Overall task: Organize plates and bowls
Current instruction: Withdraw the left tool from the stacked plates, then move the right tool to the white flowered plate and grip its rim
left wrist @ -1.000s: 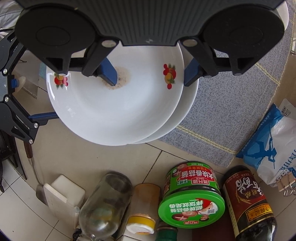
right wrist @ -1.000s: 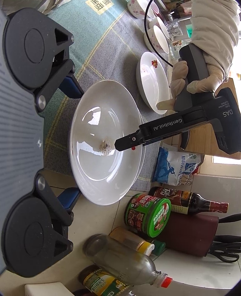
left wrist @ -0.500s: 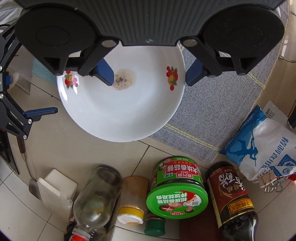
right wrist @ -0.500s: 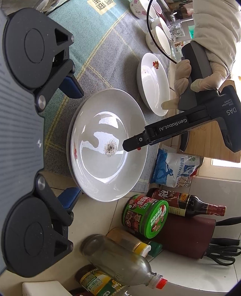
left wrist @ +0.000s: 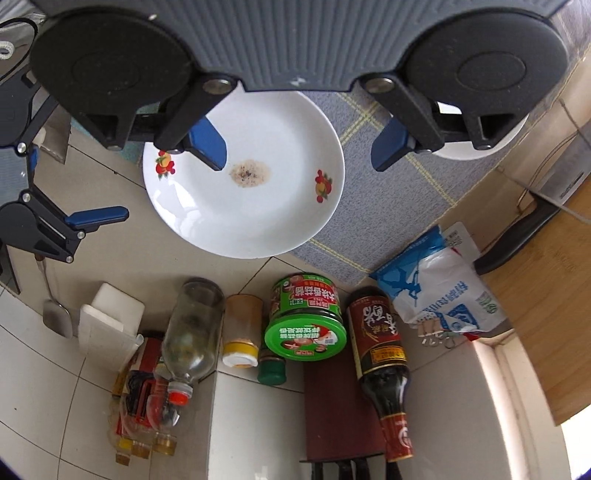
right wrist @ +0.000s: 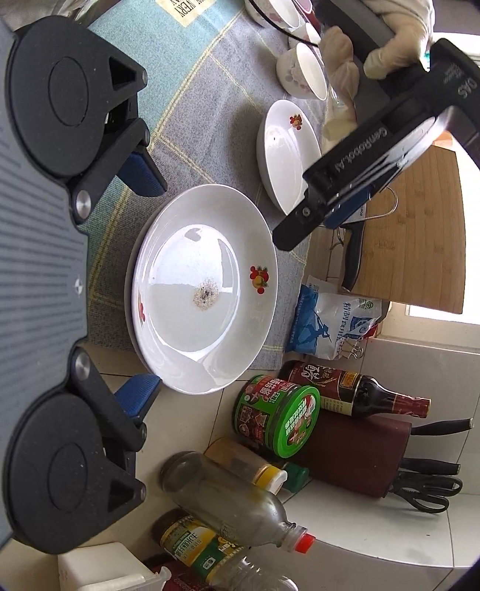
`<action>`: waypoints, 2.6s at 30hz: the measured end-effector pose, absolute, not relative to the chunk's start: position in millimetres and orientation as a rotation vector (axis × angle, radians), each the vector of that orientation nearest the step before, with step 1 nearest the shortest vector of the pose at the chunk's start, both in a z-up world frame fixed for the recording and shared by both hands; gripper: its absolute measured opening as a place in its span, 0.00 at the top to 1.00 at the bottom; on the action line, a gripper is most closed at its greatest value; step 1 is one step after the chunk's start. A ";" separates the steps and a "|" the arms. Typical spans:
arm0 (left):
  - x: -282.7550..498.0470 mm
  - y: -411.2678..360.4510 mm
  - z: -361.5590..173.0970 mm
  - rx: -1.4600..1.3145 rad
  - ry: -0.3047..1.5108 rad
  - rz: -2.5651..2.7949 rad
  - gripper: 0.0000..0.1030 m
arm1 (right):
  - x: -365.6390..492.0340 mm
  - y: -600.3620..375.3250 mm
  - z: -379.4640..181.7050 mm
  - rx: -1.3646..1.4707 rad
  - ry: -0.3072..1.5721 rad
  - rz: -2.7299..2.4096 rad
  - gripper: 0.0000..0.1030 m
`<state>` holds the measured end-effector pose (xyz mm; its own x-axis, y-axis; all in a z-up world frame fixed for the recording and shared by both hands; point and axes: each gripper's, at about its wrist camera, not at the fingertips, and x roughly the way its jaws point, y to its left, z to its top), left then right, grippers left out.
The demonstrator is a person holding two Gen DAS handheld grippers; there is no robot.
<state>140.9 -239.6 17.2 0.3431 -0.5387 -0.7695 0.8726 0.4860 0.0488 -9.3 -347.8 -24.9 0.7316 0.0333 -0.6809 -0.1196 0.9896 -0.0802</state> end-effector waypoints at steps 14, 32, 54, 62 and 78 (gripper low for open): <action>90.2 -133.0 -23.4 0.376 0.781 -0.598 0.16 | -3.3 -303.6 -30.6 -0.141 0.772 0.201 0.00; 134.9 -74.0 -78.5 0.322 0.791 -0.570 0.16 | 30.3 -234.0 -15.6 -0.154 0.826 0.085 0.00; 162.4 -86.3 -95.1 0.228 0.779 -0.543 0.00 | 92.9 -232.6 -13.2 -0.271 0.881 0.220 0.00; 162.0 -87.0 -98.4 0.198 0.744 -0.507 0.00 | 149.8 -243.4 -18.9 -0.290 0.885 0.383 0.00; 162.1 -89.4 -100.2 0.189 0.693 -0.506 0.00 | 247.9 -237.7 -51.1 -0.341 0.978 0.616 0.00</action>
<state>162.1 -89.4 -100.2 0.6546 -0.3820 -0.6523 0.5050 0.8631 0.0013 247.9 -237.7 -51.1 0.4092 0.3301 -0.8506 -0.6252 0.7804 0.0022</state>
